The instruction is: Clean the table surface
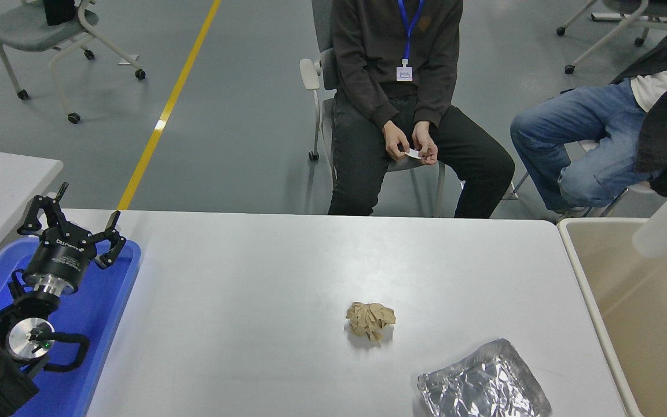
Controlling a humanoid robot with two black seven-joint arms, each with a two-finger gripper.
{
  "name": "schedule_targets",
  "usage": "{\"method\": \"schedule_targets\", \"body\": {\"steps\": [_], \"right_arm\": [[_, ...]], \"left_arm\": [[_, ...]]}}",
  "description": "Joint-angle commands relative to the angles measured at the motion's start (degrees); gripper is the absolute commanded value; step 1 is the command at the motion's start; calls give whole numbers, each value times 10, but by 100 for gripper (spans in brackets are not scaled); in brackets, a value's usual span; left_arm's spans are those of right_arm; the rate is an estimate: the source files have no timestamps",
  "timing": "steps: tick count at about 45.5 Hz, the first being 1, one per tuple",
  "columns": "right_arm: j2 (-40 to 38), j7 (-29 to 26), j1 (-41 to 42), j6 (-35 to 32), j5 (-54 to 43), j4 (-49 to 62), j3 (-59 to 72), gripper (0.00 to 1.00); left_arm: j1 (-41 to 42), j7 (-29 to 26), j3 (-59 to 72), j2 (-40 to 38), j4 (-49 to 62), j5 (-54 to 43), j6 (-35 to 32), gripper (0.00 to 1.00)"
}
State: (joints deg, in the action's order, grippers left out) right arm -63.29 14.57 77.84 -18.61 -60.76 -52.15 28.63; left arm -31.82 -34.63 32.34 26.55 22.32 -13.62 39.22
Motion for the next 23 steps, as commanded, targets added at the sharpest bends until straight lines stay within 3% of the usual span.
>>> {"method": "schedule_targets", "body": {"steps": [1,23], "right_arm": [[48,7,-87,36,28,108,-4,0],[233,31,-248,56,97,405,-8,0]], "left_arm": [[0,0,0,0,0,0,1,100],[0,0,0,0,0,0,1,100]]}}
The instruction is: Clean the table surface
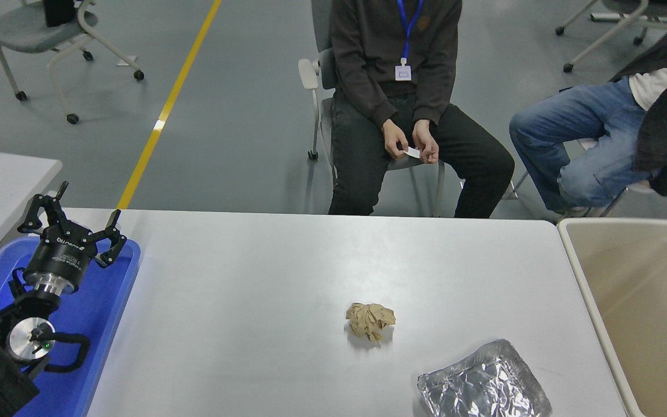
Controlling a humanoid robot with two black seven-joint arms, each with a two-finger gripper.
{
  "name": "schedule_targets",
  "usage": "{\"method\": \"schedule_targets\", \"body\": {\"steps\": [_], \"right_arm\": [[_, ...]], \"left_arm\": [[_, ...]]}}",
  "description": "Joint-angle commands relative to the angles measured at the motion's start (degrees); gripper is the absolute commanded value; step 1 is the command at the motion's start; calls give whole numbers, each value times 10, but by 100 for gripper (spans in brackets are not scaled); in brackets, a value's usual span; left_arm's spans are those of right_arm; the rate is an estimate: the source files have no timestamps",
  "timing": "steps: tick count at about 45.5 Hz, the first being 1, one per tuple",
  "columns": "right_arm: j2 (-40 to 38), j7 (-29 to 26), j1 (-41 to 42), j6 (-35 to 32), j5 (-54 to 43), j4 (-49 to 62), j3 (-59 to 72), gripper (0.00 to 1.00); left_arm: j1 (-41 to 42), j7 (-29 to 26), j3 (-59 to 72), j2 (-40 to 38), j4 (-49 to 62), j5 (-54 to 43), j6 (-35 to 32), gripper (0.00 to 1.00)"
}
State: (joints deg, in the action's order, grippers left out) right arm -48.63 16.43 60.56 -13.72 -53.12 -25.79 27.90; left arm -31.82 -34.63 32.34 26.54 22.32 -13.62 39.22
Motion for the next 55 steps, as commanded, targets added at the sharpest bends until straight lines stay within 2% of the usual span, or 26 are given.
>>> {"method": "schedule_targets", "body": {"steps": [1,9,27,55], "right_arm": [[97,14,-83,6,21,158,0,0],[149,32,-133,5,21,248,10,0],[177,26,-178,35,19,286,18,0],[180,27,-186,47,20,289,15,0]], "left_arm": [[0,0,0,0,0,0,0,100],[0,0,0,0,0,0,1,100],[0,0,0,0,0,0,1,100],[0,0,0,0,0,0,1,100]]}}
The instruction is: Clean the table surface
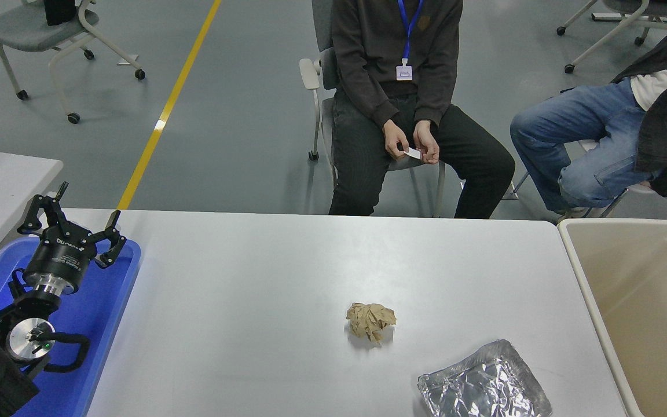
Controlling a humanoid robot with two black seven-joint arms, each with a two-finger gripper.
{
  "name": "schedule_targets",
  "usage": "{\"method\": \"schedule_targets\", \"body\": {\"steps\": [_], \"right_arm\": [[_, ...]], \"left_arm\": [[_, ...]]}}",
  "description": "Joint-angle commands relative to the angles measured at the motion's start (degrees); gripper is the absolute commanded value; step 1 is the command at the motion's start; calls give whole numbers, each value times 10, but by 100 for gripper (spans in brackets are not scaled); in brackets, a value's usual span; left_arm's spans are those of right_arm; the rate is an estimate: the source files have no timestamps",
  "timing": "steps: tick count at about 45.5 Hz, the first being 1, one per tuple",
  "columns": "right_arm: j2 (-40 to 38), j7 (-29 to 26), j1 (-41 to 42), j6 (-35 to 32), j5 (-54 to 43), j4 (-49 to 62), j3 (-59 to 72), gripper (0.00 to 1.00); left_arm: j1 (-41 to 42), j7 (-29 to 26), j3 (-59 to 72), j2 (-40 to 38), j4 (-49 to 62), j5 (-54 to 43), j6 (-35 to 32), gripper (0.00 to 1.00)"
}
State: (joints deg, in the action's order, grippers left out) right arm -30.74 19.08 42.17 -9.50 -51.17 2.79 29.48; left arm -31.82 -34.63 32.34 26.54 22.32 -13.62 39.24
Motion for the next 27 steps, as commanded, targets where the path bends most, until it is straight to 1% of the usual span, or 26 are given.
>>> {"method": "schedule_targets", "body": {"steps": [1,4,6,7,8,9,10,11,12,27], "right_arm": [[2,1,-3,5,0,3,-1,0],[2,1,-2,5,2,3,-5,0],[2,0,-2,5,5,3,-6,10],[2,0,-2,5,6,3,-6,18],[3,-1,-2,5,8,3,-5,28],[3,-2,-2,0,10,3,-3,41],[4,-3,1,-3,12,2,-2,63],[7,-4,1,-5,14,3,-1,96],[9,-4,2,-6,17,3,-1,100],[11,-5,2,-5,20,4,-6,100]], "left_arm": [[0,0,0,0,0,0,0,100],[0,0,0,0,0,0,0,100],[0,0,0,0,0,0,0,100],[0,0,0,0,0,0,0,100],[0,0,0,0,0,0,0,100],[0,0,0,0,0,0,0,100],[0,0,0,0,0,0,0,100],[0,0,0,0,0,0,0,100],[0,0,0,0,0,0,0,100],[0,0,0,0,0,0,0,100]]}}
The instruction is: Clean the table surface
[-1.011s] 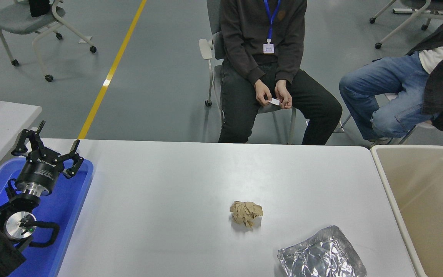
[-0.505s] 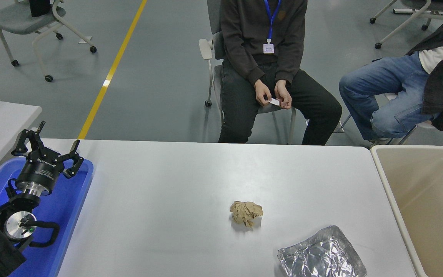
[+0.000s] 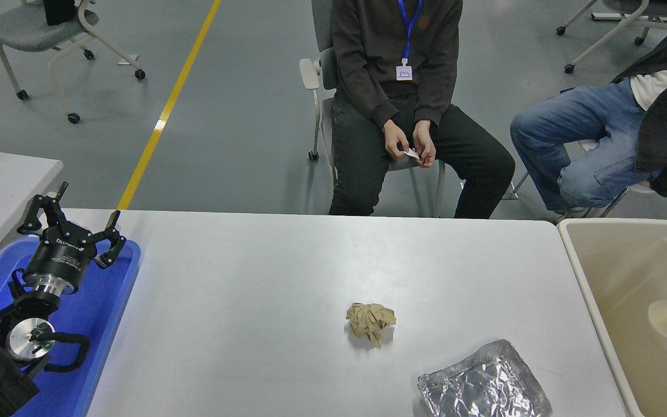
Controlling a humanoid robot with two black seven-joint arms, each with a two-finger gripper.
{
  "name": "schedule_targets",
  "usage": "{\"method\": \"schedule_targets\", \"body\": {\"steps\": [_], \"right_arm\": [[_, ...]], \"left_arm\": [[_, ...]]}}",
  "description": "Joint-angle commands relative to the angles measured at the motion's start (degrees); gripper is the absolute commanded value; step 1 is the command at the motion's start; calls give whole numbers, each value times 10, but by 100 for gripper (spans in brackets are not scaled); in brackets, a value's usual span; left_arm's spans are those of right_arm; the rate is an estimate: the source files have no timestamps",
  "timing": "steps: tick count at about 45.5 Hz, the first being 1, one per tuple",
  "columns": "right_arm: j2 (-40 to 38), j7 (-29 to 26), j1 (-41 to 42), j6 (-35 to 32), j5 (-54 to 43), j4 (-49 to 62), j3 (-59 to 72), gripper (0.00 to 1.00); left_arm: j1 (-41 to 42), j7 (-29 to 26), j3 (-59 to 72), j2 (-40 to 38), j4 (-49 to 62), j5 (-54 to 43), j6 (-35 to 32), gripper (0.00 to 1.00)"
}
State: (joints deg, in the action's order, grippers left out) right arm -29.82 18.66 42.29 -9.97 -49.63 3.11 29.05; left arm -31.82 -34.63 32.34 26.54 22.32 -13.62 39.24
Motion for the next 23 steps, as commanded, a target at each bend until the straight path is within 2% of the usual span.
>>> {"method": "schedule_targets", "body": {"steps": [1,23], "right_arm": [[2,-1,2,0,4,1,-2,100],[1,0,3,0,44,14,1,100]], "left_arm": [[0,0,0,0,0,0,0,100],[0,0,0,0,0,0,1,100]]}}
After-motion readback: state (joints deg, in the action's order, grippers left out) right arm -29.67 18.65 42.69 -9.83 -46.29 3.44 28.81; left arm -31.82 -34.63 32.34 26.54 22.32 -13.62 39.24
